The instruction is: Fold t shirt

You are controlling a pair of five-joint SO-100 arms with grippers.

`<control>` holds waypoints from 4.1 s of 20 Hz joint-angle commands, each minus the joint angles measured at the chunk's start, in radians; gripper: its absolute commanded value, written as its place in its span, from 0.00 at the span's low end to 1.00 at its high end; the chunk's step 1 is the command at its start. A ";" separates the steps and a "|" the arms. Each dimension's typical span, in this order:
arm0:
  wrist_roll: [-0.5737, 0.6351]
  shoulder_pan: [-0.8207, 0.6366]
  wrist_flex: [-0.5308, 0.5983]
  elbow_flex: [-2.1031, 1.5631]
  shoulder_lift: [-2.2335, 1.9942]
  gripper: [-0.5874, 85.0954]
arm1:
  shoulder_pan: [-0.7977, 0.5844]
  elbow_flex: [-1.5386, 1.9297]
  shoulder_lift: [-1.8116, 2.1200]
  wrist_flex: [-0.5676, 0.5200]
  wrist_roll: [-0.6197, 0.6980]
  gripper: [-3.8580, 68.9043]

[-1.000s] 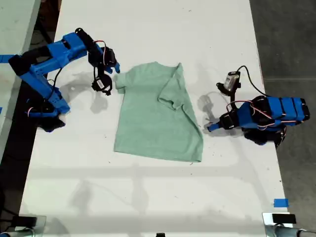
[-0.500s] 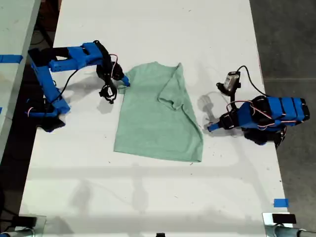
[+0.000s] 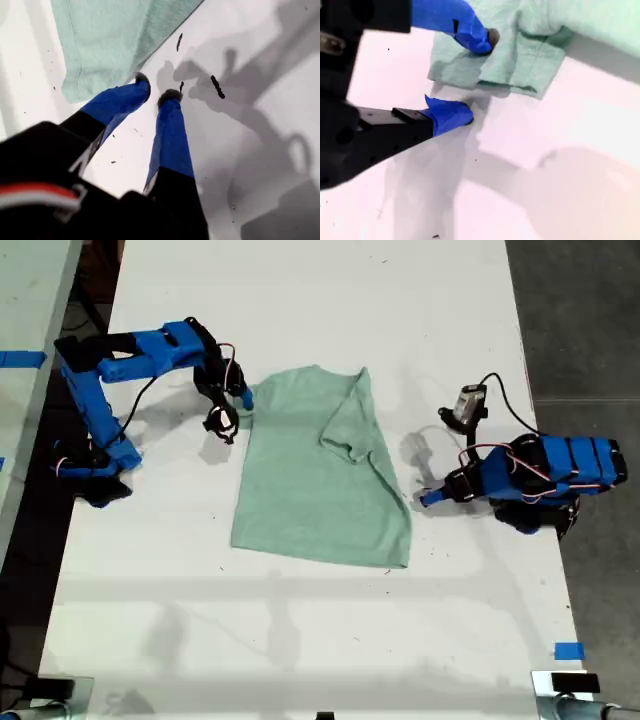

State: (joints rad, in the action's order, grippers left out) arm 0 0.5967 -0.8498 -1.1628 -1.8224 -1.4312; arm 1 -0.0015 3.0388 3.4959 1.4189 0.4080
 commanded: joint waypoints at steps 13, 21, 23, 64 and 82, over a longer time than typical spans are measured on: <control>-0.193 0.091 -0.215 0.173 -0.284 0.01 | -0.002 0.046 0.005 -0.023 0.011 0.15; -0.204 0.238 -0.305 0.730 -0.080 0.01 | -0.003 0.046 0.005 -0.023 0.011 0.15; -0.187 0.287 -0.239 0.781 0.014 0.01 | -0.003 0.046 0.005 -0.023 0.011 0.15; -0.815 0.666 0.029 -1.215 -2.091 0.20 | -0.015 0.046 0.005 -0.023 0.011 0.18; -0.701 0.643 0.130 -1.401 -2.097 0.12 | -0.014 0.046 0.005 -0.023 0.009 0.16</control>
State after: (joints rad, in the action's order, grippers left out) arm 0 -0.1074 -0.2056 -1.0492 -3.2030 -3.5236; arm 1 -0.0107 3.0388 3.4959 1.4189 0.4080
